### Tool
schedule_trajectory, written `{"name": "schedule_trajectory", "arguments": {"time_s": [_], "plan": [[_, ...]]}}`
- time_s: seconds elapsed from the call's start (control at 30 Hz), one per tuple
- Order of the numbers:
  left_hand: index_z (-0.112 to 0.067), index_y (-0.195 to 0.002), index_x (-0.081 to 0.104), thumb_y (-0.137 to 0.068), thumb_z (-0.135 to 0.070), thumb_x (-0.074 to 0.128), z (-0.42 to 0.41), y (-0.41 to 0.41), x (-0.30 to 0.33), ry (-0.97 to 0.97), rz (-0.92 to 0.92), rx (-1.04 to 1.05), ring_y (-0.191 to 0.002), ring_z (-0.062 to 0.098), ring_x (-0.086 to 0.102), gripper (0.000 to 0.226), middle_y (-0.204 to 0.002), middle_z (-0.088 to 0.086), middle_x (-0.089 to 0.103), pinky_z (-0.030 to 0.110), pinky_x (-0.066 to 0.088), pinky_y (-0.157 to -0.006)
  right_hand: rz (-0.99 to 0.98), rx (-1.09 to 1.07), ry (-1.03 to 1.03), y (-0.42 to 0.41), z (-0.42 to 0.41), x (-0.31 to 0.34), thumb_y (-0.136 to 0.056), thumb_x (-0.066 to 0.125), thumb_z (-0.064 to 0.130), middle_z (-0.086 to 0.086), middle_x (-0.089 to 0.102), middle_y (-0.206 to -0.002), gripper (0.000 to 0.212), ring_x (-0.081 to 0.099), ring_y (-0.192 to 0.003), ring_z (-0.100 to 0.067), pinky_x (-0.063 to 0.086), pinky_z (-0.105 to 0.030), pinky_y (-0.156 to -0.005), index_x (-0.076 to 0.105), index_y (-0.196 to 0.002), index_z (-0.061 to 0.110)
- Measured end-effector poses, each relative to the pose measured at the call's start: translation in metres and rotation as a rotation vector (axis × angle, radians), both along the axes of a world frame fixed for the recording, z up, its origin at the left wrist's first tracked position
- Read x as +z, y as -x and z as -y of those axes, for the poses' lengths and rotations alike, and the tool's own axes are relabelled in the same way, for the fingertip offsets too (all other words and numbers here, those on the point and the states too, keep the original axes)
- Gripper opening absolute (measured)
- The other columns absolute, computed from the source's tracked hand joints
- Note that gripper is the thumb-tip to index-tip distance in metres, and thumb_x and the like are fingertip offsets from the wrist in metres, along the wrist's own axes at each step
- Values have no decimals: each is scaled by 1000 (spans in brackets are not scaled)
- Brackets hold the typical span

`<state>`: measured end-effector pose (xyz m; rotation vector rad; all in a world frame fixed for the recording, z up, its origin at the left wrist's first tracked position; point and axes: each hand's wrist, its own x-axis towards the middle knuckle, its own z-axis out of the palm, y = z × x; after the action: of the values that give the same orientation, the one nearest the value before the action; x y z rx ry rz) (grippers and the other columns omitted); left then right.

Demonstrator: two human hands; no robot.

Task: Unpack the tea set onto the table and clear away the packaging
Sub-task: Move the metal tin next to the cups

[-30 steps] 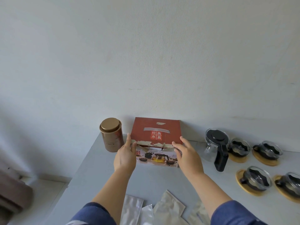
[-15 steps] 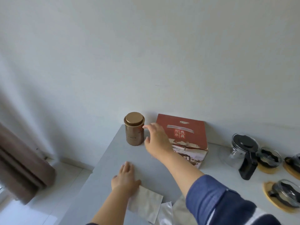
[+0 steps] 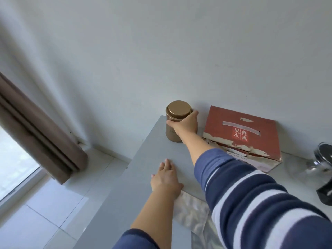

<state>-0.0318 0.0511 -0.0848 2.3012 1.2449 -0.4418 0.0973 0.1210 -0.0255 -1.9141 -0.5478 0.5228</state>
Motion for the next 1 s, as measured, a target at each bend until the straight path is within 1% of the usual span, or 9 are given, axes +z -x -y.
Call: {"name": "schedule_trajectory", "arguments": {"time_s": [0.2,0.3,0.37,0.47,0.6,0.67,0.8,0.93,1.0], "plan": [[-14,-154,-1,-91,-39,49,5,2,7,9,-65,20,-150,16,-4,84,-162,-2,-9,52,22,-116,-78,125,-176,13,51,59,-60,86,28,4,53,-123,88,54,-112,-17,46,-33,-91,33,-130,18],[-13,-153,13,-91,-34,41,29,-7,12,-97,-73,103,-149,21,4,71,-161,4,9,54,10,-118,-167,164,-281,-1,102,106,-63,87,24,4,55,-117,81,53,-101,-14,45,-34,-79,38,-128,17],[-13,-149,24,-93,-28,37,61,-21,15,-187,11,146,-148,20,14,60,-157,3,24,46,15,-119,-188,170,-314,-18,141,130,-64,86,26,3,58,-119,78,55,-101,-14,48,-39,-82,42,-127,19],[-14,-146,29,-93,-22,38,126,-57,22,-203,192,95,-141,20,29,54,-153,2,32,35,25,-115,-129,98,-309,-52,205,154,-61,87,32,3,59,-121,81,57,-108,-18,50,-47,-90,42,-128,23],[-15,-143,34,-92,-18,39,219,-123,25,-101,285,-110,-137,20,34,51,-148,2,36,33,28,-112,-18,-43,-251,-107,304,164,-64,86,30,7,56,-121,82,55,-108,-15,47,-40,-84,38,-130,23],[-12,-147,29,-93,-20,39,263,-155,24,-39,263,-206,-144,22,23,55,-154,5,27,35,21,-118,12,-126,-223,-138,355,161,-63,86,30,8,55,-120,81,54,-108,-14,47,-39,-85,38,-129,24],[-8,-153,-1,-95,-32,39,334,-208,20,43,86,-361,-149,23,-12,74,-162,6,-9,48,0,-121,18,-260,-175,-202,451,148,-65,85,28,9,52,-117,81,51,-108,-15,44,-40,-84,36,-130,25],[-9,-147,-25,-76,-78,46,368,-237,3,65,-138,-406,-141,29,-33,122,-152,10,-37,58,-10,-114,54,-367,-145,-263,523,130,-64,85,28,10,51,-120,83,51,-110,-16,45,-41,-86,36,-130,25],[-8,-143,-32,-62,-89,46,376,-241,-6,43,-178,-370,-137,31,-39,139,-148,10,-44,60,-15,-112,86,-411,-129,-293,550,120,-62,86,29,9,52,-122,86,52,-111,-15,47,-42,-92,35,-132,25]]}}
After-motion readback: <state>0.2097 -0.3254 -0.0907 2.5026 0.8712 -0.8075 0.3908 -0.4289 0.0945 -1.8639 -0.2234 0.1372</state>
